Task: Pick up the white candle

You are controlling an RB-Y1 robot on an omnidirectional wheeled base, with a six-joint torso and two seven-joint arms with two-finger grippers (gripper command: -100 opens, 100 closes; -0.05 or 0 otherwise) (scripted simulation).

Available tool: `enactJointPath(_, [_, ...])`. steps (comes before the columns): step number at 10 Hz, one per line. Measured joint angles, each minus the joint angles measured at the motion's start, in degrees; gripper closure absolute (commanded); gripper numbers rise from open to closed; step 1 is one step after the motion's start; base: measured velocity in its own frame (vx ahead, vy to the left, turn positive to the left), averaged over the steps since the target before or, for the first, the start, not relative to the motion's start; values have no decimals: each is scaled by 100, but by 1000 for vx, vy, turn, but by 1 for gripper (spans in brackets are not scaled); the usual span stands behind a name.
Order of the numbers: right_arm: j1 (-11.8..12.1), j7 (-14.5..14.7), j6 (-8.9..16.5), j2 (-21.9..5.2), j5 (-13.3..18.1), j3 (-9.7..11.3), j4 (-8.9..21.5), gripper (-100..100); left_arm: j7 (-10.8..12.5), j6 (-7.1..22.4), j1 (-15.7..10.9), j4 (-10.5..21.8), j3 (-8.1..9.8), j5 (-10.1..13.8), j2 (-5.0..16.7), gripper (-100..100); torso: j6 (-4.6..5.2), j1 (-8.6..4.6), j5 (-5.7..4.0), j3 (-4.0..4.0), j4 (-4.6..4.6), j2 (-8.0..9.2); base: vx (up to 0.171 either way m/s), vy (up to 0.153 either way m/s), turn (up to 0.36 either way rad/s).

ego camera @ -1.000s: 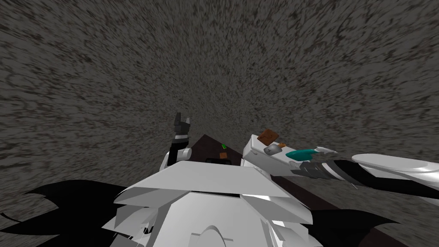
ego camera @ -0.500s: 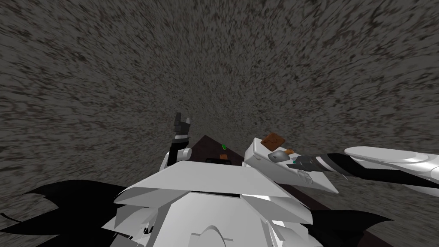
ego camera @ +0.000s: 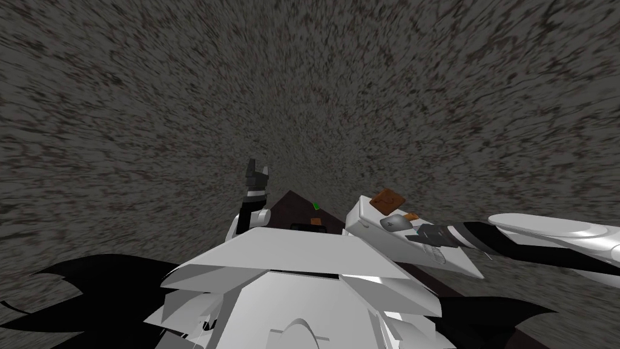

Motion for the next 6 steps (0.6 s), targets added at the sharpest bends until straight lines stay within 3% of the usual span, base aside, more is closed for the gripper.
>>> enactJointPath(2, [-2, -53, 15, 155, 162, -40, 32, -100, 0, 0, 0, 0, 0, 0, 0, 0, 0, 0, 0, 0, 0, 0, 4, -1, 20])
enactJointPath(3, [0, -52, 27, 166, 169, -38, 32, 100, 0, 0, 0, 0, 0, 0, 0, 0, 0, 1, 1, 1, 0, 2, 0, 0, 0])
enactJointPath(6, [0, -52, 26, 165, 168, -39, 32, 100, 0, 0, 0, 0, 0, 0, 0, 0, 0, 2, 1, 1, 1, 2, 0, 0, 0])
